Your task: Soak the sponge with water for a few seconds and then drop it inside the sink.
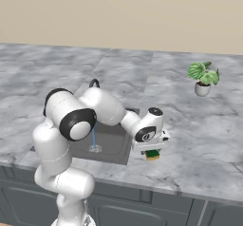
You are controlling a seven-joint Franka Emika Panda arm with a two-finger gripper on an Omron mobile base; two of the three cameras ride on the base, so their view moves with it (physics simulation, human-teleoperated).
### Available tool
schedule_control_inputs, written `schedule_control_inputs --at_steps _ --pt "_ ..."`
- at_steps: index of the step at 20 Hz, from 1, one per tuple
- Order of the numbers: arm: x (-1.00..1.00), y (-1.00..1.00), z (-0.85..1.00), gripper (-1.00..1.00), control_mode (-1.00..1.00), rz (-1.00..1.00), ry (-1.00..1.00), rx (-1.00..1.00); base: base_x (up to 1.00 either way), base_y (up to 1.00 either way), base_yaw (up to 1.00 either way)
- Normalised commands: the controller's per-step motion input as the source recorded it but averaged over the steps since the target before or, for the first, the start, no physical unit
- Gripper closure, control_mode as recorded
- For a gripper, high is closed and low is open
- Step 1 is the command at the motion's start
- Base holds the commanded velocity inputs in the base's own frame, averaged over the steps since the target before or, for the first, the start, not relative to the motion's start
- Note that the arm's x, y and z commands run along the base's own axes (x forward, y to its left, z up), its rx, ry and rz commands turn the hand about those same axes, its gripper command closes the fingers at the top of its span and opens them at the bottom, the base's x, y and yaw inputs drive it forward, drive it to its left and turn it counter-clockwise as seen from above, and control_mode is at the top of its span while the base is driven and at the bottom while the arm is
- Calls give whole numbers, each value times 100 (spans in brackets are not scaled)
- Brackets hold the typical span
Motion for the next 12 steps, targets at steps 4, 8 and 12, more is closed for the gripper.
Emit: schedule_control_inputs --at_steps 4,8,12 --pt "0 0 0 100 -100 0 0 0 0 0 0" --pt "0 0 -3 100 -100 0 0 0 0 0 0" --pt "0 15 3 100 -100 0 0 0 0 0 0"
